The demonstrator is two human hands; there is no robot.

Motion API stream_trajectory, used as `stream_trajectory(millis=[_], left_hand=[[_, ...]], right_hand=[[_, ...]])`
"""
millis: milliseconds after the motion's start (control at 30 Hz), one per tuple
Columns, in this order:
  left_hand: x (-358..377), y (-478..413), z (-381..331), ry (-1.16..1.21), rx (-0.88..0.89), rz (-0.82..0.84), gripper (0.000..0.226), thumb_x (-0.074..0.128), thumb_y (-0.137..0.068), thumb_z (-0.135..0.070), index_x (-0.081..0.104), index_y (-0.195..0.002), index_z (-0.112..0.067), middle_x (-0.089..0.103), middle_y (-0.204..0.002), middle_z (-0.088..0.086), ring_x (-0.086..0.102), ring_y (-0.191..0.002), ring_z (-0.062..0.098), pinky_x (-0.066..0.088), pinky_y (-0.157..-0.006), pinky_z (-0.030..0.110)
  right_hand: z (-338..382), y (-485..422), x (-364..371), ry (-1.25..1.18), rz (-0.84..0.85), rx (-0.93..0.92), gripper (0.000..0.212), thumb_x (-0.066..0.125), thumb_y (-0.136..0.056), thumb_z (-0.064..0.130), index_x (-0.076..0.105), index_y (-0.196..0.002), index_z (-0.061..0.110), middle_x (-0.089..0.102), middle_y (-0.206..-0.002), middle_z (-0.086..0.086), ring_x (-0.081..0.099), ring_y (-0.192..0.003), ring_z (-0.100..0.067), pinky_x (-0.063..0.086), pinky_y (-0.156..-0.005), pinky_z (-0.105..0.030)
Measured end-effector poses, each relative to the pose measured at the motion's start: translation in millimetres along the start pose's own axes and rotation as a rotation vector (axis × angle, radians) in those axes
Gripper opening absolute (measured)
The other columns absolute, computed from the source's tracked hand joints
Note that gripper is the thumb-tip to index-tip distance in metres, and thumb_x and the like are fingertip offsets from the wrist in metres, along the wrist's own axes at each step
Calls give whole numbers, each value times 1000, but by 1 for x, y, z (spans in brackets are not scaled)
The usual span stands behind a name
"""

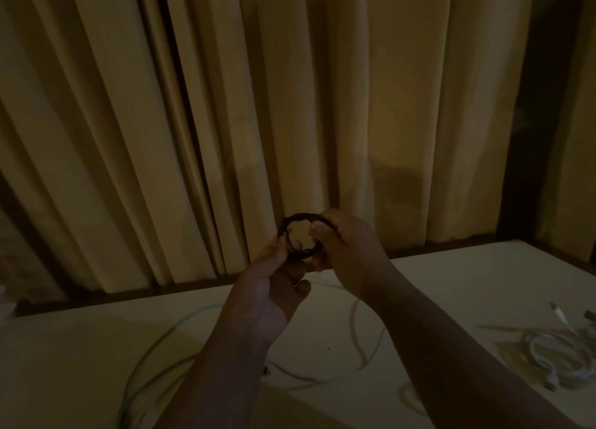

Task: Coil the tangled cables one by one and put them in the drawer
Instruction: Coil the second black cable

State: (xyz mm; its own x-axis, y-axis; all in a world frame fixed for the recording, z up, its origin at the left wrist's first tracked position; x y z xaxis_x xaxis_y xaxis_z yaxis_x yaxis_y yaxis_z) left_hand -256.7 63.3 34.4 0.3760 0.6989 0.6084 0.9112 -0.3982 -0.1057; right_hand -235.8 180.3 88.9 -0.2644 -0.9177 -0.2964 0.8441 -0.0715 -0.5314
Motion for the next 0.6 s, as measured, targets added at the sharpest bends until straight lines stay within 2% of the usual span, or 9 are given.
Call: stream_trajectory(millis=[100,233,367,433,533,600], left_hand=[[-2,-3,2,71,-30,62,21,54,-92,-20,66,-108,-17,64,-82,-3,50,-61,12,34,-62,30],[4,-2,0,119,-38,139,18,50,-93,-19,66,-101,-16,58,-79,-2,47,-64,14,35,-66,32],[3,-1,0,142,-44,117,24,51,-93,-31,66,-98,-12,47,-73,-1,41,-65,16,33,-67,34],[3,-1,-1,124,-29,90,25,61,-88,-35,68,-94,-11,45,-70,0,42,-67,18,35,-67,34],[2,1,-6,10,45,-13,17,71,-78,-14,72,-94,-9,63,-74,6,62,-72,23,42,-69,34],[0,2,-11,-81,105,-108,31,67,-78,-4,68,-108,-9,74,-84,7,71,-73,20,48,-71,33]], right_hand=[[1,-1,-2,73,-15,-22,21,47,-106,21,58,-89,29,65,-85,-3,69,-76,-19,62,-70,-43],[6,-2,-5,190,-42,-80,20,47,-106,23,56,-89,27,62,-79,2,63,-68,-9,55,-59,-21],[8,-3,0,297,-34,-88,20,45,-106,26,52,-88,31,57,-79,10,58,-66,-4,43,-53,-13],[6,-3,3,334,-36,-87,16,45,-106,28,53,-93,29,54,-83,12,57,-70,-3,41,-54,-12],[5,-3,3,334,-60,-93,13,45,-106,27,53,-95,25,54,-84,12,57,-70,-4,40,-55,-11],[2,-3,3,302,-62,-72,13,45,-106,26,53,-95,24,55,-84,10,59,-71,-5,42,-54,-12]])
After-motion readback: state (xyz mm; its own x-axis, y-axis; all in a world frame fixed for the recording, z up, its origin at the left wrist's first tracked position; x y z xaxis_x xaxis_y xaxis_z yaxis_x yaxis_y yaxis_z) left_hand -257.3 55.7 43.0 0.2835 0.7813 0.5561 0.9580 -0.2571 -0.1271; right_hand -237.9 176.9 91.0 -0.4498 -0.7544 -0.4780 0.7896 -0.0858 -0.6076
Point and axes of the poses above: each hand's wrist, its own y-axis away from the middle knuckle, its own x-axis out of the palm, z = x × y, the point moved 9 cm from there along -y, towards the middle knuckle
